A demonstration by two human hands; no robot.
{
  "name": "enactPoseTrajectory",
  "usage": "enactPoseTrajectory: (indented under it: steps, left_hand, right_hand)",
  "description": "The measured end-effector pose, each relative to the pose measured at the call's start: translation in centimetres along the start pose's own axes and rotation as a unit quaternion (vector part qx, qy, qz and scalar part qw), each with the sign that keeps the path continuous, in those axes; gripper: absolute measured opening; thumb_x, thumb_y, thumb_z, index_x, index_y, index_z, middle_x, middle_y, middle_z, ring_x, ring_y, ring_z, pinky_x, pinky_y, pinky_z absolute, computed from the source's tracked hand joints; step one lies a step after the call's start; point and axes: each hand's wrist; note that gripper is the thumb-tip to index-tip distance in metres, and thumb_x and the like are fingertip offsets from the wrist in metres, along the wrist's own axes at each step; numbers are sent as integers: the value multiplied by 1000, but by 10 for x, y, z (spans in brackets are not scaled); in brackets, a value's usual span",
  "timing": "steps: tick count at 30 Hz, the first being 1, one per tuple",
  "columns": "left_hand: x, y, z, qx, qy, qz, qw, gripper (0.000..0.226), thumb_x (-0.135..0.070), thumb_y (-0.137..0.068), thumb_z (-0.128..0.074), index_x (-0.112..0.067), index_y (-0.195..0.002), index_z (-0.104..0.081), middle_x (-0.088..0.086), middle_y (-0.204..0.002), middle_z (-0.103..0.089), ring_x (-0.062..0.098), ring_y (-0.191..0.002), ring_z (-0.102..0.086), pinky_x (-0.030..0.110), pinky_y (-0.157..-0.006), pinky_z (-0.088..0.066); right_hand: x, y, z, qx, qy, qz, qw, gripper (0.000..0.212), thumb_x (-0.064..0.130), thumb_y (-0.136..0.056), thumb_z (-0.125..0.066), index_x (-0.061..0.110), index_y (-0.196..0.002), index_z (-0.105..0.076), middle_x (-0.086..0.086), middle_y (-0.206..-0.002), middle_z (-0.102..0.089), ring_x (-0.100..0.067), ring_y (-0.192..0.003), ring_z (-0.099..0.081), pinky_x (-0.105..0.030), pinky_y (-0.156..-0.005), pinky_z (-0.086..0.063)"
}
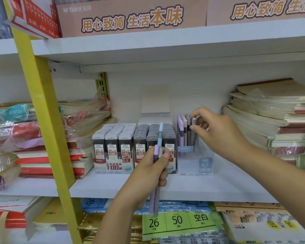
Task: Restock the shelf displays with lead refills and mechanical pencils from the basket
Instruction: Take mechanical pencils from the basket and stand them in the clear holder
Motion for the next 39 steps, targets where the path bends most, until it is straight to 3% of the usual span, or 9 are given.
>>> enactPoseTrajectory:
  steps: [7, 12, 19, 23, 25, 28, 32, 35, 39]
  left_hand:
    - [-1, 2, 4, 8, 1, -12, 1000, 17, -30, -105, -49, -18, -94, -53, -7, -70, -49, 8, -55, -40, 20, -51, -40]
    - [-2, 4, 3, 7, -4, -27, 1000, 25, -33, -104, -50, -9, -97, -55, -2, -67, -57, 10, -52, -47, 23, -53, -48]
    - [-6, 8, 5, 28, 27, -27, 999, 23, -46, -92, -54, -40, -110, -69, 3, -85, -73, 14, -63, -65, 37, -69, -61]
    - [-8, 9, 2, 48, 11, -31, 998, 26, -50, -91, -55, -44, -113, -68, 1, -79, -68, 11, -58, -57, 32, -66, -59]
    - [-8, 8, -1, 52, 1, -43, 998, 21, -45, -98, -53, -42, -112, -68, -1, -74, -62, 9, -54, -49, 26, -58, -53]
    - [-9, 7, -7, 59, 2, -44, 997, 21, -36, -105, -48, -39, -109, -69, -3, -70, -56, 7, -51, -40, 20, -49, -40]
    - [-10, 6, -11, 57, -5, -44, 997, 17, -41, -100, -52, -37, -103, -69, -5, -70, -57, 6, -51, -37, 17, -47, -33]
    - [-9, 5, -10, 30, -20, -29, 999, 23, -47, -96, -54, -26, -94, -63, -5, -70, -57, 7, -50, -35, 17, -45, -30]
    - [-4, 1, -5, -11, -10, 16, 1000, 28, -37, -105, -48, -13, -109, -62, -5, -67, -57, 8, -47, -31, 18, -43, -27]
  right_hand:
    - [0, -7, -4, 13, 23, -2, 1000, 27, 28, -89, -66, 33, -100, -42, 16, -75, -58, -9, -68, -57, -21, -55, -40]
    - [-3, -13, -11, -24, 96, 17, 995, 23, 29, -83, -73, 25, -102, -62, 7, -94, -46, -11, -81, -47, -27, -58, -39]
    - [3, -5, -16, -13, 119, -29, 992, 27, 29, -91, -63, 21, -117, -67, 5, -98, -39, -9, -84, -40, -26, -63, -36]
    - [31, 8, -7, -11, -106, -67, 992, 24, 34, -94, -55, 29, -113, -67, 11, -100, -57, -2, -81, -53, -9, -67, -40]
    - [50, 15, -5, 39, -282, -103, 953, 18, 28, -93, -59, 32, -109, -68, 7, -98, -69, 1, -82, -61, -5, -70, -44]
    - [63, 19, -4, 61, -409, -140, 900, 20, 12, -91, -64, 18, -110, -67, -9, -89, -73, -2, -70, -67, -7, -61, -48]
    - [56, 14, 3, -10, -414, -160, 896, 11, 13, -91, -64, 15, -102, -65, -6, -78, -73, -17, -70, -68, -16, -59, -49]
    - [41, 3, 20, -120, -425, -146, 886, 11, 12, -96, -56, 23, -94, -57, 10, -68, -70, -8, -62, -67, -15, -52, -47]
    - [18, -11, 41, -177, -318, -93, 927, 10, 25, -89, -55, 35, -88, -52, 3, -74, -65, -13, -67, -67, -19, -54, -49]
Point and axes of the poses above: each hand's wrist, its own y-axis away from the middle knuckle, its own z-axis out of the back of the hand, x = y × z
